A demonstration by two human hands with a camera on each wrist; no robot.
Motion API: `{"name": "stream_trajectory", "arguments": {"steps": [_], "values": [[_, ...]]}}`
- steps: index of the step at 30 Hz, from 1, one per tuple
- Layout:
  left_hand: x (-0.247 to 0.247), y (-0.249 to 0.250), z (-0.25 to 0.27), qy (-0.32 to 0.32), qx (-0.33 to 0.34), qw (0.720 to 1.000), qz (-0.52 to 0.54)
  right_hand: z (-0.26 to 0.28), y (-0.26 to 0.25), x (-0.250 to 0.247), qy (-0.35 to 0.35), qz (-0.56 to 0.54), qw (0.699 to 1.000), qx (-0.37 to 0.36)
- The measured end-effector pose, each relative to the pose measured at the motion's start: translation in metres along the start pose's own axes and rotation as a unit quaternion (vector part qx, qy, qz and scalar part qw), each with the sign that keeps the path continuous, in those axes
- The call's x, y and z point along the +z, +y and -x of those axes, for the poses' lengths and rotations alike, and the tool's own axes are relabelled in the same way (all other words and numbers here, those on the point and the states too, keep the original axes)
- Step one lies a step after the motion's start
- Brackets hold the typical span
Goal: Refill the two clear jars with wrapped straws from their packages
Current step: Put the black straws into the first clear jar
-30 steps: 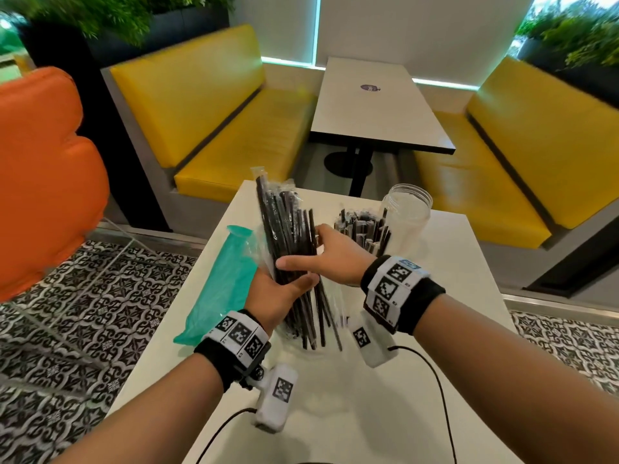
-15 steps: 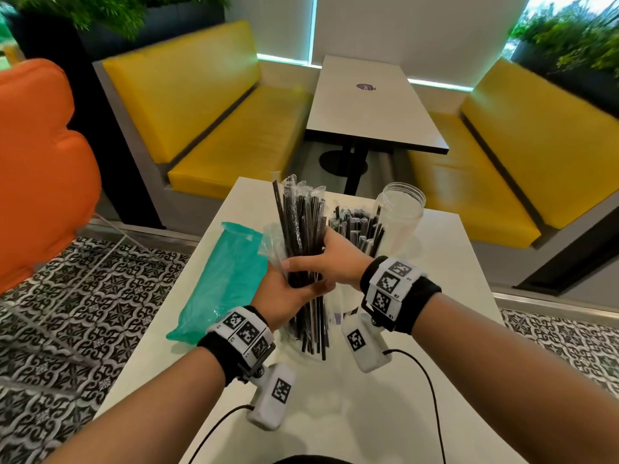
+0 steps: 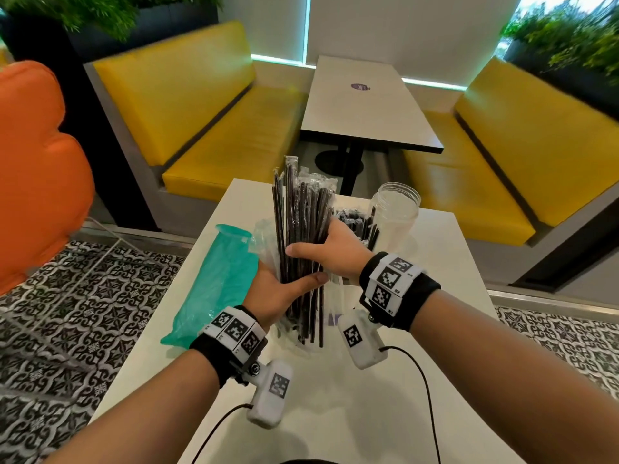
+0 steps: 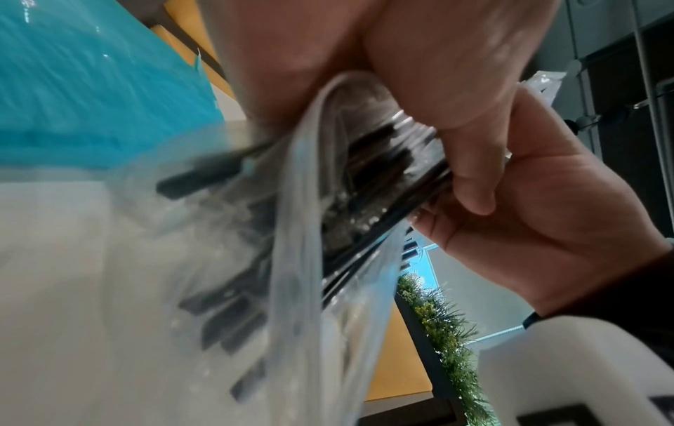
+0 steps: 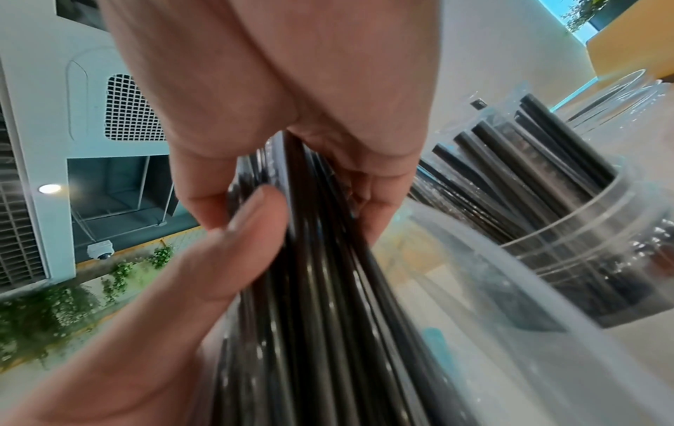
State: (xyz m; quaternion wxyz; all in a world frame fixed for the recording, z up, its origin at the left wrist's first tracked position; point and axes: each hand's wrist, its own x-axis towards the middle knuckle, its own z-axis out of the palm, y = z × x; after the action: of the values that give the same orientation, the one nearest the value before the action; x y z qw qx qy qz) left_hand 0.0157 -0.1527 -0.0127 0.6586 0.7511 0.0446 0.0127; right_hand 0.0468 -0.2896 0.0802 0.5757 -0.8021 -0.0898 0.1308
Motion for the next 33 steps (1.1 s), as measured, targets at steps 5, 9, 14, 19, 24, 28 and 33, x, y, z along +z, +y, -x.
{"name": "stream_trajectory", "arguments": {"steps": [5,9,14,19,24,28,33], "values": [[-0.001,-0.001,0.002,-0.019,-0.008,0.999,0.036,-0.001,-0.001,-0.003,0.012,0.014,1.000,-0.018],[-0.003,0.005,0.008,-0.011,0.000,0.999,0.050,-0.002,0.001,-0.008,0.019,-0.011,0.999,-0.025],[0.001,0.018,0.016,-0.016,0.010,0.996,0.093,-0.002,0.000,-0.001,-0.061,0.009,0.998,-0.029],[0.001,0.018,0.014,0.010,0.028,0.995,0.092,0.001,-0.004,-0.004,-0.047,0.010,0.998,-0.050],[0.000,0.015,0.014,0.015,0.014,0.992,0.122,-0.002,-0.003,-0.006,-0.054,-0.022,0.998,-0.039],[0.001,0.020,0.015,0.002,0.020,0.988,0.151,-0.002,-0.001,-0.006,-0.051,-0.047,0.997,-0.046],[-0.001,0.018,0.012,-0.001,-0.005,0.983,0.184,-0.002,-0.003,-0.006,-0.024,-0.045,0.997,-0.056]]}}
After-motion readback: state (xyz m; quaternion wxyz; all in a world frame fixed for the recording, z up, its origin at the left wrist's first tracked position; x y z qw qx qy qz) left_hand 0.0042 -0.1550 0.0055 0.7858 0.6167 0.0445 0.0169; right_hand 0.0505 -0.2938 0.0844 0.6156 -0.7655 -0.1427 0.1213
